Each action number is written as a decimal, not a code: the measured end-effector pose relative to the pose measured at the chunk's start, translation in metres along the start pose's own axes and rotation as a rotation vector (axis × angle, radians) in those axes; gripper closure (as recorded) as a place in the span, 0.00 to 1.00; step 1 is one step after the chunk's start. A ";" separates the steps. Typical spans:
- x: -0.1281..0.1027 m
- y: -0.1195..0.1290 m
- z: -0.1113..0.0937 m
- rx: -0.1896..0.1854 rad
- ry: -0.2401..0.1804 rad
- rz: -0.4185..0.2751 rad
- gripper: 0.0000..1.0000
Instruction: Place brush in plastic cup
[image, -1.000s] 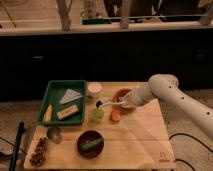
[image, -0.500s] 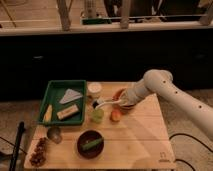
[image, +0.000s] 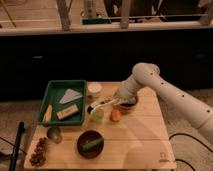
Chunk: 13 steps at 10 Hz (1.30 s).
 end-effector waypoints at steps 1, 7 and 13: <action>-0.002 -0.001 0.004 -0.026 -0.008 -0.026 0.96; -0.010 -0.013 0.017 -0.106 -0.060 -0.121 0.96; -0.027 -0.025 0.039 -0.170 -0.117 -0.206 0.96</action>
